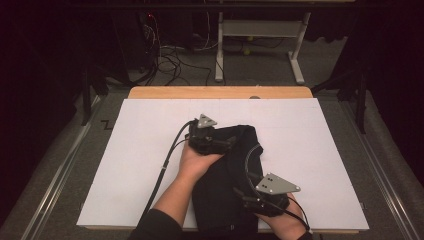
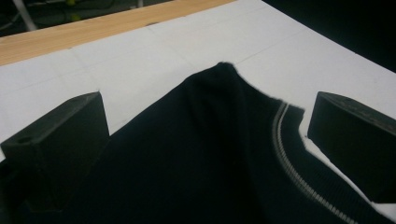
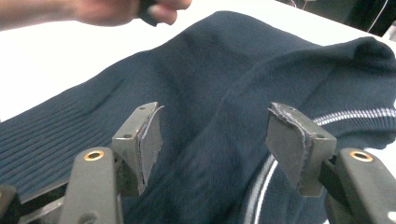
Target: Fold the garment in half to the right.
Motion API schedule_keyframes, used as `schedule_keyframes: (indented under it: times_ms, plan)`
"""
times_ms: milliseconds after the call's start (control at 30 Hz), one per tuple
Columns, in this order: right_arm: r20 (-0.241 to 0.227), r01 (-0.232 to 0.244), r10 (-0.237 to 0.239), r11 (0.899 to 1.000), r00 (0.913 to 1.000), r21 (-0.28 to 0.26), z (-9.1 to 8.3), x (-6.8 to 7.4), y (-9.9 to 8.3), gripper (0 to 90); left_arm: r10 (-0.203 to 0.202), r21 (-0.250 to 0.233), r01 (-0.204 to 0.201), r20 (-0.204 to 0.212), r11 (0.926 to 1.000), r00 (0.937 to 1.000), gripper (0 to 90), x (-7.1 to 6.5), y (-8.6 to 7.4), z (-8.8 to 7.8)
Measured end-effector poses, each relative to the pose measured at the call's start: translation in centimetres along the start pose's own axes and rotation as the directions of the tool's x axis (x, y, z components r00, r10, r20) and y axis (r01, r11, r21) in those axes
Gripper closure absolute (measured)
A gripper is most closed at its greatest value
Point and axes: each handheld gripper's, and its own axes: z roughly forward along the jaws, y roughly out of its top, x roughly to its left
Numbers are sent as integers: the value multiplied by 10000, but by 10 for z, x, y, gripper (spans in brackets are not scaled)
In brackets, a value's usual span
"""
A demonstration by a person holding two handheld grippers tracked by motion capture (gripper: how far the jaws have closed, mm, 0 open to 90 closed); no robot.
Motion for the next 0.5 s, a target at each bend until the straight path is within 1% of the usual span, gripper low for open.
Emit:
schedule_keyframes:
  times_ms: [33, 133, 233, 267, 333, 367, 433, 467, 500]
  plan:
    - [18, 78, -78, 10000, 10000, 62, 4, 1, 3, 382, -54, 1, 54, -101, 10000, 9999, 0, 5, -8, -7]
    - [121, 320, -326, 9984, 9994, 468, 16, 3, 12, 440, -86, -16, 86, -286, 10000, 9996, 0, 15, -25, -24]
    - [271, 473, -502, 9943, 9984, 960, 28, 3, 17, 542, -268, -180, 261, -412, 9995, 9988, 0, 26, -43, -44]
    - [329, 483, -522, 9929, 9981, 1092, 30, 3, 18, 566, -302, -233, 291, -469, 9993, 9984, 0, 30, -50, -54]
    - [332, 573, -625, 9885, 9975, 1398, 35, 2, 19, 656, -330, -308, 313, -559, 9990, 9979, 0, 37, -59, -69]
    - [344, 592, -649, 9872, 9973, 1482, 36, 2, 19, 689, -398, -350, 376, -651, 9987, 9971, 0, 41, -66, -80]
    - [222, 583, -635, 9809, 9977, 1855, 40, 1, 18, 775, -492, -302, 470, -778, 9984, 9958, 0, 49, -78, -94]
    - [280, 535, -602, 9789, 9978, 1971, 41, 1, 18, 831, -533, -269, 512, -862, 9983, 9949, 0, 52, -83, -101]
    - [298, 533, -603, 9792, 9977, 1959, 41, 1, 18, 872, -521, -231, 502, -927, 9985, 9943, 0, 55, -89, -107]
